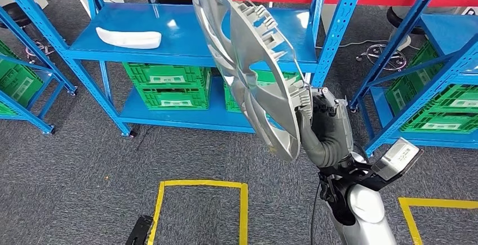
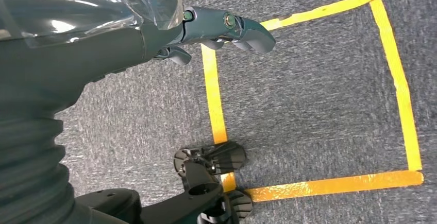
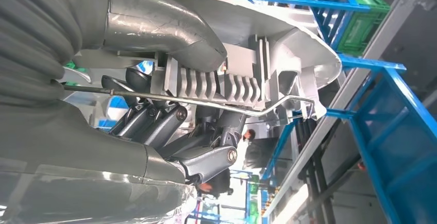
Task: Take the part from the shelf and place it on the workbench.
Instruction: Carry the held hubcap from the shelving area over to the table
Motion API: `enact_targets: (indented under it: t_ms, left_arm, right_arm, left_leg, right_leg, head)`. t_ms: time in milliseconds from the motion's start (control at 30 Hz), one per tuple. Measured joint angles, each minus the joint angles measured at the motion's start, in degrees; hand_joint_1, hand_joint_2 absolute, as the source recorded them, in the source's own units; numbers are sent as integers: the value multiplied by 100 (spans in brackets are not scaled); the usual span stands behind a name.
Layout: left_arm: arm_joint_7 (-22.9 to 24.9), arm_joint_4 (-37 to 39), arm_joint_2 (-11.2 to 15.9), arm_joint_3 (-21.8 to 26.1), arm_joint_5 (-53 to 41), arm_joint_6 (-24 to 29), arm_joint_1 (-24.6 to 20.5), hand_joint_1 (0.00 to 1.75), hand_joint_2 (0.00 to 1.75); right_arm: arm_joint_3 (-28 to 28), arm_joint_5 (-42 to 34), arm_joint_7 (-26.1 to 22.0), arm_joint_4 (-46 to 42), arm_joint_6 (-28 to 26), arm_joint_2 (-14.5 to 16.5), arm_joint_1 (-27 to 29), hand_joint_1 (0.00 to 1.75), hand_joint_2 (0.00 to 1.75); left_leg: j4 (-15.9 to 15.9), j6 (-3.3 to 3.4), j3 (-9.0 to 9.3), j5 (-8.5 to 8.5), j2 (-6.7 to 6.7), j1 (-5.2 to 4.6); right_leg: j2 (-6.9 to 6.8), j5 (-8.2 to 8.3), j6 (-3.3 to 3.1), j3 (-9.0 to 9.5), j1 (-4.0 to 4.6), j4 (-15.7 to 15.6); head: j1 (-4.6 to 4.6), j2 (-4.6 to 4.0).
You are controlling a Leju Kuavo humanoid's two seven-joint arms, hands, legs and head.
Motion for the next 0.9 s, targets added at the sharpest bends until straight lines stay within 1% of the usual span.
enact_targets:
  t_ms: [33, 67, 100, 133, 167, 233, 267, 300, 333, 367, 400, 433, 467, 500, 533, 567, 600, 633, 667, 733, 767, 800, 833, 867, 900]
  left_arm:
    - [-4, 10, 1, -1, 1, -1, -3, 0, 175]
    - [-11, 19, 2, -2, 2, -1, -4, 0, 175]
    - [-20, 27, 1, -4, 5, -1, -6, 0, 175]
    - [-31, 33, -1, -6, 14, 0, -10, 0, 175]
    - [-41, 40, -2, -7, 28, 2, -14, 0, 175]
    - [-52, 61, -7, -8, 57, 9, -12, 0, 175]
    - [-54, 71, -9, -8, 67, 11, -6, 0, 175]
    - [-55, 79, -11, -8, 69, 14, 1, 0, 175]
    - [-56, 84, -13, -9, 71, 14, 5, 0, 175]
    - [-58, 86, -13, -8, 71, 16, 5, 0, 175]
    - [-62, 88, -9, -8, 71, 17, 1, 0, 175]
    - [-66, 89, -7, -8, 71, 19, -7, 0, 175]
    - [-70, 89, -5, -7, 71, 20, -16, 0, 175]
    - [-73, 90, -3, -7, 72, 20, -22, 0, 175]
    - [-75, 93, -4, -7, 72, 20, -25, 0, 175]
    - [-77, 97, -2, -7, 73, 20, -25, 0, 175]
    - [-78, 101, -5, -7, 73, 20, -23, 0, 175]
    - [-79, 103, -9, -7, 73, 20, -24, 0, 175]
    - [-80, 104, -15, -7, 74, 20, -27, 0, 175]
    - [-81, 106, -25, -7, 75, 20, -30, 0, 175]
    - [-81, 108, -28, -7, 76, 20, -27, 0, 175]
    - [-81, 109, -33, -7, 77, 20, -21, 0, 175]
    - [-81, 110, -37, -7, 78, 20, -16, 0, 175]
    - [-81, 110, -43, -7, 78, 21, -13, 0, 175]
    - [-81, 110, -49, -7, 77, 22, -12, 0, 175]
  right_arm:
    - [-1, 3, 1, -8, 0, 1, 5, 175, 175]
    - [-2, 7, 3, -10, 0, 4, 6, 175, 175]
    - [-2, 13, 8, -15, 1, 12, 7, 175, 175]
    - [-1, 20, 15, -20, 2, 23, 6, 175, 175]
    - [0, 31, 25, -27, 4, 39, 3, 175, 175]
    - [2, 51, 52, -37, 10, 71, 0, 175, 175]
    - [3, 61, 65, -40, 12, 82, 0, 175, 175]
    - [3, 67, 74, -40, 13, 90, 0, 175, 175]
    - [4, 72, 79, -42, 14, 97, 0, 175, 175]
    - [4, 74, 80, -48, 15, 105, -1, 175, 175]
    - [4, 74, 80, -58, 16, 116, -1, 175, 175]
    - [4, 74, 80, -70, 19, 127, -4, 175, 175]
    - [6, 74, 79, -81, 20, 136, -5, 175, 175]
    - [8, 74, 79, -88, 21, 143, -5, 175, 175]
    - [10, 75, 79, -91, 22, 148, -6, 175, 175]
    - [12, 75, 79, -96, 22, 153, -3, 175, 175]
    - [13, 76, 80, -101, 22, 155, -3, 175, 175]
    - [11, 76, 79, -105, 22, 154, -5, 175, 175]
    - [10, 75, 78, -110, 23, 150, -5, 175, 175]
    - [5, 74, 76, -114, 24, 135, 2, 175, 175]
    - [3, 74, 76, -115, 24, 127, 13, 175, 175]
    - [-1, 74, 78, -115, 25, 119, 26, 175, 175]
    - [-3, 74, 79, -115, 28, 113, 38, 175, 175]
    - [-8, 74, 81, -115, 33, 107, 47, 175, 175]
    - [-13, 74, 83, -116, 40, 103, 52, 175, 175]
  left_leg:
    - [7, -20, -12, 3, 2, 7]
    - [20, -45, -24, -3, -2, 16]
    - [84, -78, -53, -55, -7, 26]
    - [246, -115, -124, -167, -13, 40]
    - [519, -156, -244, -331, -17, 58]
    - [1268, -218, -581, -686, -19, 97]
    - [1539, -231, -706, -770, -18, 111]
    - [1621, -234, -743, -751, -17, 119]
    - [1455, -225, -659, -622, -8, 122]
    - [1097, -203, -473, -428, 22, 118]
    - [664, -170, -251, -262, 98, 101]
    - [303, -131, -68, -144, 168, 75]
    - [81, -94, 36, -92, 218, 46]
    - [-7, -64, 65, -95, 238, 18]
    - [-15, -36, 49, -86, 200, 2]
    - [-55, 2, 60, -53, 156, 11]
    - [-112, 36, 83, -11, 114, 23]
    - [-169, 75, 105, 36, 72, 38]
    - [-219, 105, 124, 77, 30, 54]
    - [-231, 131, 101, 105, -63, 47]
    - [-225, 132, 90, 108, -117, 42]
    - [-215, 133, 82, 111, -175, 37]
    - [-200, 130, 77, 110, -237, 35]
    - [-177, 121, 74, 105, -301, 36]
    - [-144, 103, 64, 94, -364, 39]
  right_leg:
    - [6, 18, -38, -9, -1, -4]
    - [8, 29, -63, -12, -11, -9]
    - [4, 40, -88, -11, -28, -14]
    - [-3, 49, -113, -9, -49, -20]
    - [-12, 54, -130, -11, -58, -22]
    - [-34, 58, -150, -22, -53, -21]
    - [-48, 58, -150, -25, -51, -21]
    - [-66, 58, -150, -24, -49, -20]
    - [-85, 57, -149, -20, -48, -20]
    - [-106, 57, -149, -13, -45, -21]
    - [-129, 57, -147, -6, -42, -22]
    - [-151, 59, -141, -6, -30, -24]
    - [-175, 60, -126, -9, -21, -26]
    - [-205, 63, -108, -13, -17, -32]
    - [-239, 70, -77, -12, -11, -45]
    - [-265, 69, -46, -11, -13, -53]
    - [-256, 50, -25, -23, -14, -32]
    - [-218, -12, -18, -72, -13, 68]
    - [-160, -125, -32, -175, -13, 285]
    - [-63, -454, -75, -518, -16, 1035]
    - [-46, -573, -74, -675, -16, 1379]
    - [-37, -614, -49, -749, -16, 1551]
    - [-30, -547, -5, -698, -17, 1461]
    - [-11, -405, 49, -535, -22, 1146]
    - [55, -251, 83, -315, -32, 702]
  head:
    - [-2, 0]
    - [1, 0]
    - [-7, 0]
    - [-17, 0]
    - [-27, 0]
    - [-40, 0]
    - [-40, 0]
    - [-40, 0]
    - [-41, 0]
    - [-40, 0]
    - [-39, 0]
    - [-37, 0]
    - [-38, 0]
    - [-37, 0]
    - [-39, 0]
    - [-43, 0]
    - [-32, 0]
    - [-25, 0]
    - [-14, 0]
    - [-4, 0]
    - [-3, 0]
    - [-4, 0]
    - [-4, 0]
    - [-4, 0]
    - [-3, 0]
